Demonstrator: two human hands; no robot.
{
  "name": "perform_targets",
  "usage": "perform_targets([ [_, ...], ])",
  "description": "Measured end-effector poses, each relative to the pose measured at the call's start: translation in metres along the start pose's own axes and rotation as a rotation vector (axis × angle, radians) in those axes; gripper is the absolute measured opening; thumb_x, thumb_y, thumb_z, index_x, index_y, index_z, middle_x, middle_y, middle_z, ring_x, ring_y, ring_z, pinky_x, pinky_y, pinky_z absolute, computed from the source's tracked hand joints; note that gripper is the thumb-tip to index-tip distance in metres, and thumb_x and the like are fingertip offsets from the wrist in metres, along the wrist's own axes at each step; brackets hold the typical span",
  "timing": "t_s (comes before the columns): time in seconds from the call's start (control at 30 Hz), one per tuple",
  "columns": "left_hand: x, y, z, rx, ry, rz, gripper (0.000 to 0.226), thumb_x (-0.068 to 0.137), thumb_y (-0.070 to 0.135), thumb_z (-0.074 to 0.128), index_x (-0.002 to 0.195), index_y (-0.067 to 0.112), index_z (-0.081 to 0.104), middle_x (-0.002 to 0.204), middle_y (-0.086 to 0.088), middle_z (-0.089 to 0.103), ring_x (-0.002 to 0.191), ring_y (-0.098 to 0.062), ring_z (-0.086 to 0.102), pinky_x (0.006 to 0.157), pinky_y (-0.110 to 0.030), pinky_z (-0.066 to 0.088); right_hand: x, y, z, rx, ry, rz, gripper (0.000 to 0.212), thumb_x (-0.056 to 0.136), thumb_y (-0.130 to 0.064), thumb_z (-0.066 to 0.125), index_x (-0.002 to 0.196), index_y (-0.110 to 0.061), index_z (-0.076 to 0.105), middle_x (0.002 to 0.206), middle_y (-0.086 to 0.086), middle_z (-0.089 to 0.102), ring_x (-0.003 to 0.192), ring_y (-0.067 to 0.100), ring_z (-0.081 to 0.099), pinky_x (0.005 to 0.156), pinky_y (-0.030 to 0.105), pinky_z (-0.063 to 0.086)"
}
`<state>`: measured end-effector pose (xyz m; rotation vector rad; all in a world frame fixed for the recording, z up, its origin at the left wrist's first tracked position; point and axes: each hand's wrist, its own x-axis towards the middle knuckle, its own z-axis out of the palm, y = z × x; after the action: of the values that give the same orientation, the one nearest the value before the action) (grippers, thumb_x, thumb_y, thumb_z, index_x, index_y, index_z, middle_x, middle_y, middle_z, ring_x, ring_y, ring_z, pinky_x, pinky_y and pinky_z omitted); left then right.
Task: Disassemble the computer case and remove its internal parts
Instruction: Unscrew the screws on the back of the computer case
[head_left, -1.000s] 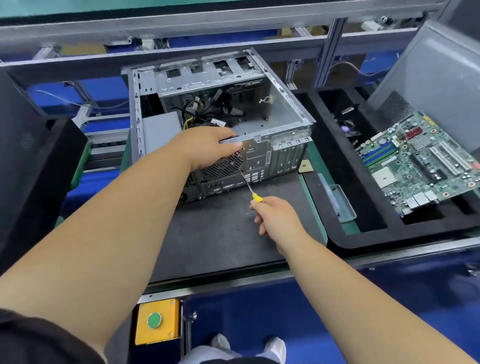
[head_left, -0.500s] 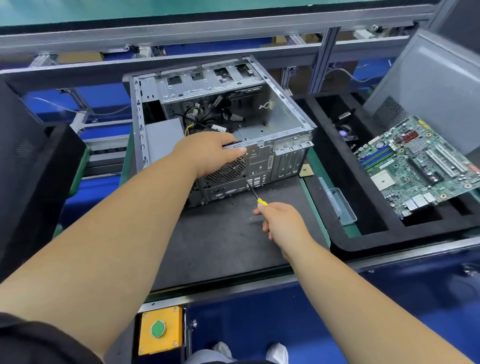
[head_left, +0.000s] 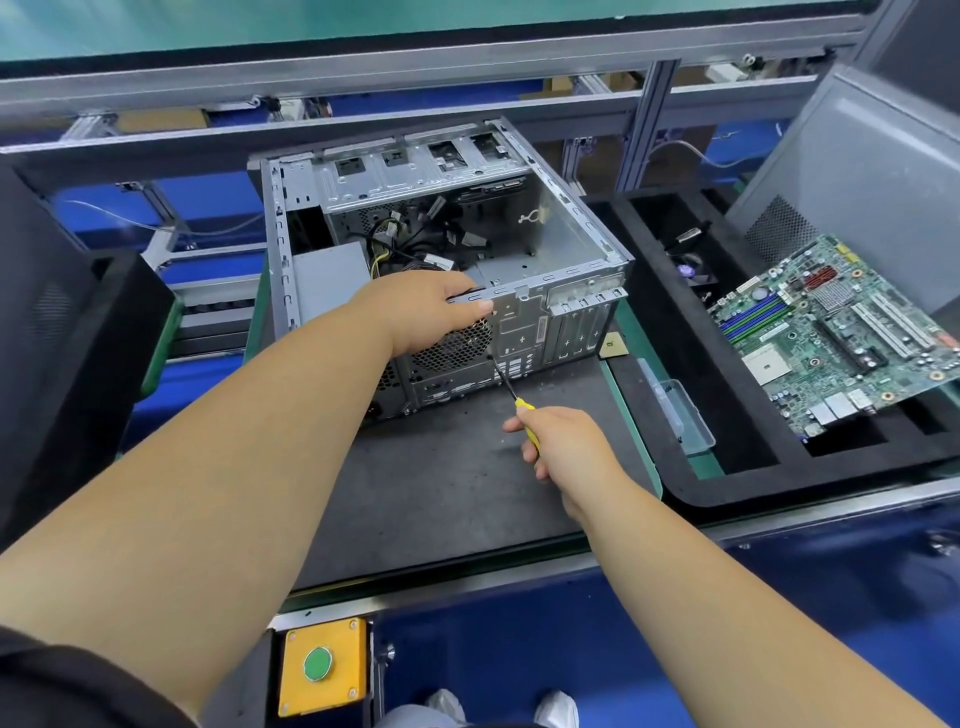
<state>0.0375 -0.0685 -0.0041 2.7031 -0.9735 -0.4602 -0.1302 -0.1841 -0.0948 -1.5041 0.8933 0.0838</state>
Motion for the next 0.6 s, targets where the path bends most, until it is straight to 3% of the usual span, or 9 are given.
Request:
perform_targets([
  [0.23, -0.001, 0.001, -0.001, -0.005, -0.007, 0.003, 0.051, 0.094, 0.066, 0.037, 0.136, 0.041, 0.048, 0.144, 0.008, 0.051, 0.128, -0.021, 0.048, 0.101, -0.037, 0.04, -0.003, 0.001, -0.004, 0.462, -0.322, 0.188, 0.044, 0.104, -0.032, 0.042, 0.101, 0.003, 0.069, 0.051, 0.003, 0.047, 0.034, 0.008, 0.03, 0.037, 0.021, 0.022],
  [0.33, -0.001, 0.002, -0.002, -0.019, -0.015, 0.005, 0.05, 0.094, 0.065, 0.037, 0.136, 0.041, 0.048, 0.142, 0.007, 0.052, 0.127, -0.021, 0.049, 0.1, -0.037, 0.041, -0.004, -0.002, -0.005, 0.508, -0.375, 0.214, 0.046, 0.103, -0.033, 0.04, 0.104, 0.004, 0.068, 0.051, 0.003, 0.046, 0.034, 0.008, 0.03, 0.036, 0.02, 0.021],
  [0.5, 0.0, 0.003, -0.004, -0.019, -0.047, 0.001, 0.053, 0.095, 0.063, 0.038, 0.142, 0.038, 0.043, 0.148, 0.005, 0.046, 0.132, -0.022, 0.045, 0.104, -0.037, 0.037, -0.009, -0.008, -0.001, 0.25, -0.192, 0.162, 0.052, 0.106, -0.037, 0.035, 0.099, -0.001, 0.071, 0.05, 0.004, 0.045, 0.037, 0.011, 0.031, 0.039, 0.02, 0.024],
  [0.6, 0.001, 0.005, -0.006, -0.018, -0.075, 0.005, 0.052, 0.096, 0.06, 0.039, 0.142, 0.036, 0.044, 0.147, 0.004, 0.047, 0.132, -0.023, 0.045, 0.107, -0.039, 0.037, -0.009, -0.015, 0.004, 0.014, -0.053, 0.125, 0.042, 0.105, -0.034, 0.037, 0.092, -0.01, 0.069, 0.056, 0.004, 0.046, 0.043, 0.015, 0.034, 0.042, 0.023, 0.03],
])
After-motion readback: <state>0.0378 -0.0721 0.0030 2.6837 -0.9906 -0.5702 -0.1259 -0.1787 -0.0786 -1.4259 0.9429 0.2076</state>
